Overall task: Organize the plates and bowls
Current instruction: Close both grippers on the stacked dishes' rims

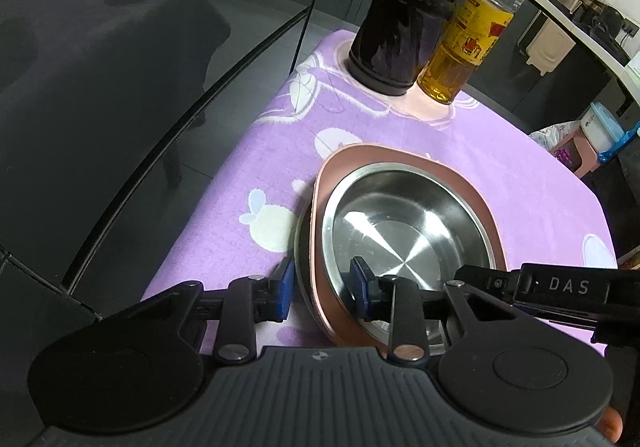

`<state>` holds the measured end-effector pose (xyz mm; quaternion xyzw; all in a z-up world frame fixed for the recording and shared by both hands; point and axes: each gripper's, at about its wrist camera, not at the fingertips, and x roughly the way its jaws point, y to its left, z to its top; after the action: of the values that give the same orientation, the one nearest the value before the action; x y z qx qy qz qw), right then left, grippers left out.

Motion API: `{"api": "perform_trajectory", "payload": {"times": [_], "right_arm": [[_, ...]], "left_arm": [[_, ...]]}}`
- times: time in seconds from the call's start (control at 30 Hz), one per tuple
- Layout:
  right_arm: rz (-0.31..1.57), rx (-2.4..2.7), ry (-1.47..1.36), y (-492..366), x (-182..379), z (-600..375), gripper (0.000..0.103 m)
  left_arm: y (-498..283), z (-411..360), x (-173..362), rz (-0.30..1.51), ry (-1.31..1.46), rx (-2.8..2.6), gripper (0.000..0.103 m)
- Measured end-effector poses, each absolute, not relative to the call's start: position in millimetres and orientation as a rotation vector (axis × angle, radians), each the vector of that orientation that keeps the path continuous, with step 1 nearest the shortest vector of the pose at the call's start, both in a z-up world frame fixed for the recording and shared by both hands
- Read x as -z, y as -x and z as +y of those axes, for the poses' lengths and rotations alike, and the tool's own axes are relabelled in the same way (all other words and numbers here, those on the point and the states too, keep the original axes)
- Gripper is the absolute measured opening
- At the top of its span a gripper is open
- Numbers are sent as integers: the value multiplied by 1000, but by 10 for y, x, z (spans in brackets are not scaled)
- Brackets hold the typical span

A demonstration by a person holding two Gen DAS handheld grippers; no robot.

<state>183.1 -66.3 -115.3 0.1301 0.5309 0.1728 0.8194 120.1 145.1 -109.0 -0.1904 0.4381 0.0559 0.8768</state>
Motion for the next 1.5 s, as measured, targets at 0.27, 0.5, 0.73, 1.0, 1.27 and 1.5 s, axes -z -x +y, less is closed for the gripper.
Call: {"api": "perform_trajectory", "payload": {"times": [0.27,0.5,0.73,1.0,1.27,1.5], "right_arm": [[1108,-392,-297,-1698,963,-710,25],[1084,-395,-306,-1507,774,-783,26],[1061,-388,-332,-1320,657,-909,26],[1031,-382,-373,-1114,575,-1061,26],[1022,-350,-424,-892,561,-1292,26],[998,-319,-466,-662,549,-1540,26]], "left_arm": [[-1053,1408,846,857,368,-123,28],[-920,1310,704,838,345,-116,28],[-769,1192,607,824,325,-103,28],[-594,1052,521,815,300,-86,28],[-438,865,492,833,298,-35,28],[-330,682,516,862,282,26,28]]}}
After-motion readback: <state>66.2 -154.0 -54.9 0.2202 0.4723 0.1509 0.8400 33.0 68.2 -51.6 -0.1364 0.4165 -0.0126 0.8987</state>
